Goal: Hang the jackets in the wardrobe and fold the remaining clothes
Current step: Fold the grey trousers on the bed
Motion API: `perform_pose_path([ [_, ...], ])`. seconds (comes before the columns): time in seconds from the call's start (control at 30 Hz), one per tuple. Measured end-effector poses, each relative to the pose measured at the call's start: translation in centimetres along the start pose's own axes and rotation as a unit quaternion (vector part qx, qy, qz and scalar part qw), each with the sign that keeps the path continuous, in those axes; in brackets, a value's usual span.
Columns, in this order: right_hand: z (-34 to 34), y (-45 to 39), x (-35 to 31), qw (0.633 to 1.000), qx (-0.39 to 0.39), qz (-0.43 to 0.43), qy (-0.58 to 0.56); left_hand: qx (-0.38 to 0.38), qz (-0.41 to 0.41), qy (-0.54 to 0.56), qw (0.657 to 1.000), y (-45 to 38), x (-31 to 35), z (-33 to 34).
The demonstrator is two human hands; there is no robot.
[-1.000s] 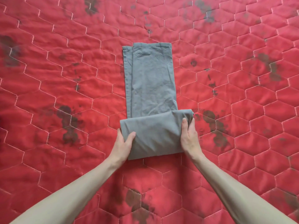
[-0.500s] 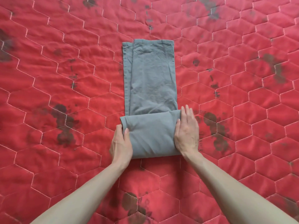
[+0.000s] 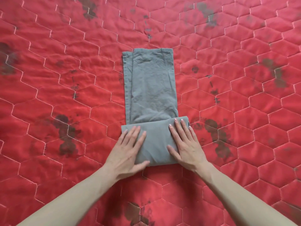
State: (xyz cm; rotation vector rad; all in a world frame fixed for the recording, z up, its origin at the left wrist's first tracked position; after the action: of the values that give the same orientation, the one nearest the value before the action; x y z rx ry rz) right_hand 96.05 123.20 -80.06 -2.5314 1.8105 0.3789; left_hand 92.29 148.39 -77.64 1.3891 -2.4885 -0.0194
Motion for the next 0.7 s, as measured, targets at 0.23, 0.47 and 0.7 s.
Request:
perform_pose_path([
  [0.23,-1.1,0.7,1.0,0.985,-0.112,-0.108,0.070,-0.147,-0.016,-0.093,0.985,-0.8,1.7,1.8],
  [0.47,-1.9,1.4,-0.2,0.985,-0.117,-0.101,0.079,-0.166,-0.022,-0.040,0.985,-1.5,2.3,0.1],
  [0.7,-7.0,1.8,0.0,0.987,-0.066,-0.018,-0.147,-0.166,-0.050,0.168,0.970,-2.4,0.7,-5.8],
])
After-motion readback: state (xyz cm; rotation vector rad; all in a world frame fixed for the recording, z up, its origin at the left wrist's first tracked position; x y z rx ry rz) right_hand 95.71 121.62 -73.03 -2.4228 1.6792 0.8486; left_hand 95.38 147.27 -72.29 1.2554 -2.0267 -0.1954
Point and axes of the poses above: each hand's wrist, its own y-axis away from the middle knuckle, its own z-axis out of the palm, x = y × z, the point moved 4 cm from there along -y, towards the middle knuckle, and after that the axes turned 8 degrees about z, right-handed, at the moved point
